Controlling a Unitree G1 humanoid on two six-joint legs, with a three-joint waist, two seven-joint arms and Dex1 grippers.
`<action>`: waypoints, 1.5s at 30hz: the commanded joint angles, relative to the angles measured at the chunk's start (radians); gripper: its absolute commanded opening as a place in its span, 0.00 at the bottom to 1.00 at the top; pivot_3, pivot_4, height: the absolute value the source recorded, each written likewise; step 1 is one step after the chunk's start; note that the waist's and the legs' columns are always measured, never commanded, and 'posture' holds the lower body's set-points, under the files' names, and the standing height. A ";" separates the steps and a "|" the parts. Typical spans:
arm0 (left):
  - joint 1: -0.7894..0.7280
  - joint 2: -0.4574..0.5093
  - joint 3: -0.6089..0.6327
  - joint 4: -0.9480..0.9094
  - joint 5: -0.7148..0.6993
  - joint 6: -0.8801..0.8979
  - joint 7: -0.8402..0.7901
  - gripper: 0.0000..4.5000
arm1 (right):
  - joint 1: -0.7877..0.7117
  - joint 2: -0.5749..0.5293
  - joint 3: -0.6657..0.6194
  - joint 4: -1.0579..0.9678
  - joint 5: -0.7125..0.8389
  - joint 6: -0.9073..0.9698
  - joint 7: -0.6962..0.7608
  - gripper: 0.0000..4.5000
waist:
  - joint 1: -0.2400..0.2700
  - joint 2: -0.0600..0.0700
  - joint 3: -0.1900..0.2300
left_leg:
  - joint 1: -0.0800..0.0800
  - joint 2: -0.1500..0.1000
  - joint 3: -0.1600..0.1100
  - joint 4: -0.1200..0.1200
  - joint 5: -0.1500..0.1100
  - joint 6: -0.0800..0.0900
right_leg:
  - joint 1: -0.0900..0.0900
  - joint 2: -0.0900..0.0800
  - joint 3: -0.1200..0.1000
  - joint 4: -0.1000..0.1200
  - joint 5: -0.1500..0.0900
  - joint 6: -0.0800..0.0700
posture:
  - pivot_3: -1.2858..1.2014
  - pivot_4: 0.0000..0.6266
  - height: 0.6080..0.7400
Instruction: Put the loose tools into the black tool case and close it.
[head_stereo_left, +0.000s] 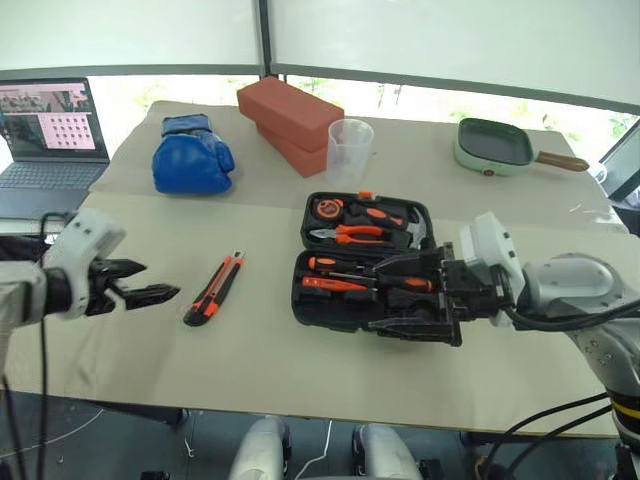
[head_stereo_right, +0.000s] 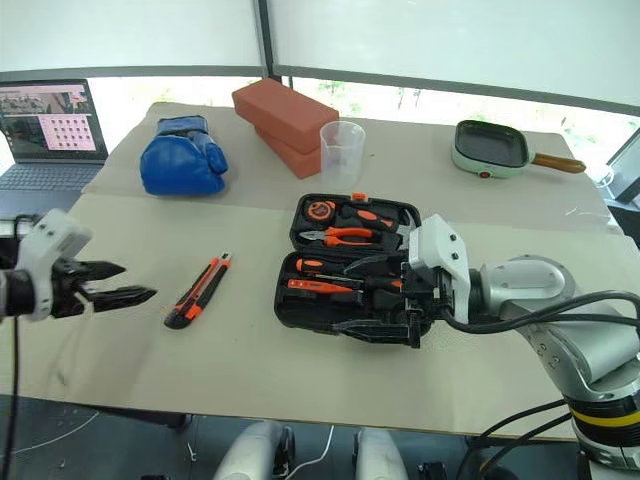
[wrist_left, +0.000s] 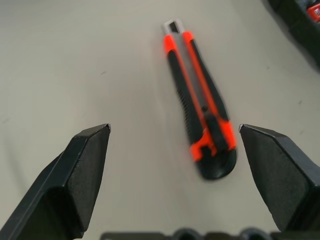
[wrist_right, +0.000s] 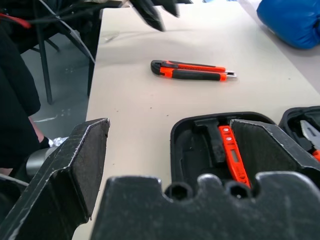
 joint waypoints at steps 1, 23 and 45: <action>-0.151 0.001 -0.182 0.069 0.013 0.086 0.057 0.99 | 0.039 0.003 -0.033 -0.061 -0.005 -0.013 -0.034 1.00 | -0.005 0.000 0.000 | 0.000 0.000 0.000 -0.001 0.000 0.000 | 0.000 0.002 0.001 0.000 0.000 0.000 | 0.52 0.24 0.99; -0.394 -0.142 -0.494 0.442 0.121 -0.215 0.006 0.36 | 0.197 -0.010 -0.126 -0.224 0.043 0.038 -0.228 1.00 | 0.013 0.003 -0.002 | 0.002 0.000 0.001 0.000 0.001 -0.001 | 0.001 0.006 0.006 0.000 0.000 -0.001 | 0.52 0.24 0.99; -0.630 -0.410 -0.857 0.351 0.326 -0.855 -0.532 0.36 | 0.360 -0.045 -0.256 -0.295 0.130 0.084 -0.332 1.00 | 0.001 -0.003 0.001 | -0.008 0.001 -0.001 0.008 -0.001 0.002 | -0.002 0.007 0.004 -0.003 0.001 0.002 | 0.52 0.24 0.99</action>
